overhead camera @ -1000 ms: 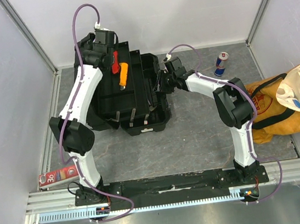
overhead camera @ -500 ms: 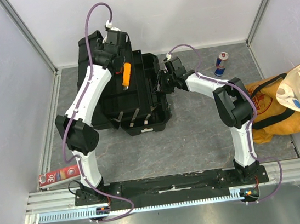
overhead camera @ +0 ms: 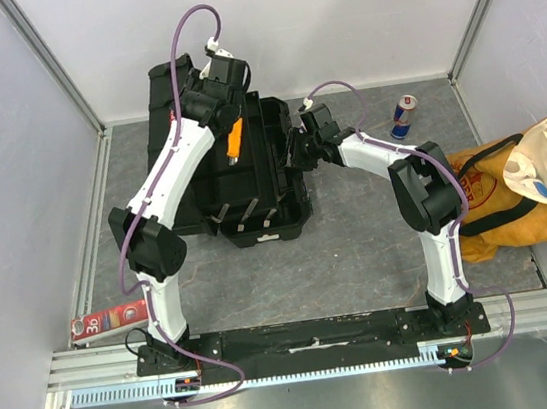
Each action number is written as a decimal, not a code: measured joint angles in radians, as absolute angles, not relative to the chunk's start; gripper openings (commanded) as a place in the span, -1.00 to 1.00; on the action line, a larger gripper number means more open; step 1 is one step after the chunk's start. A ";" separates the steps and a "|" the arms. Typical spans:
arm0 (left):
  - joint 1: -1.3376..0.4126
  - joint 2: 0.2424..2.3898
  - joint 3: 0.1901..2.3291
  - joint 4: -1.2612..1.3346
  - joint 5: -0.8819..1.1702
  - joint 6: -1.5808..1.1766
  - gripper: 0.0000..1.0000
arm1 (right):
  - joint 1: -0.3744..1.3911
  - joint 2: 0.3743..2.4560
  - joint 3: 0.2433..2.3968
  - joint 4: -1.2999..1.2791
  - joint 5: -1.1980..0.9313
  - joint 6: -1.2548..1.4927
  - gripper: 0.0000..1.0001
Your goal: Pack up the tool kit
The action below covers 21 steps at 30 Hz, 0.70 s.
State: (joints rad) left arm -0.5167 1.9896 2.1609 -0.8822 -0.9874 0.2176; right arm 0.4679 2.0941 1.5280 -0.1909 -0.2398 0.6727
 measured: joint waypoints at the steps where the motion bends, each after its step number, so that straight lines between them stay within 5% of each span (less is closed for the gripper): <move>1: -0.518 1.990 2.161 -0.882 -0.986 0.216 -0.26 | 0.467 2.094 1.528 -0.191 -0.240 0.673 -1.00; 14: -0.554 1.974 2.207 -0.879 -0.797 0.080 0.04 | 0.461 2.093 1.516 -0.173 -0.254 0.682 -1.00; 21: -0.603 1.952 2.212 -0.844 -0.459 -0.056 0.09 | 0.452 2.087 1.504 -0.158 -0.254 0.688 -1.00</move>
State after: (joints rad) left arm -0.6029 1.9518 2.2124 -0.8436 -0.4595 -0.0563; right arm 0.4522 2.0872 1.5040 -0.1577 -0.2539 0.6876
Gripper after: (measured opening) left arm 0.535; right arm 0.392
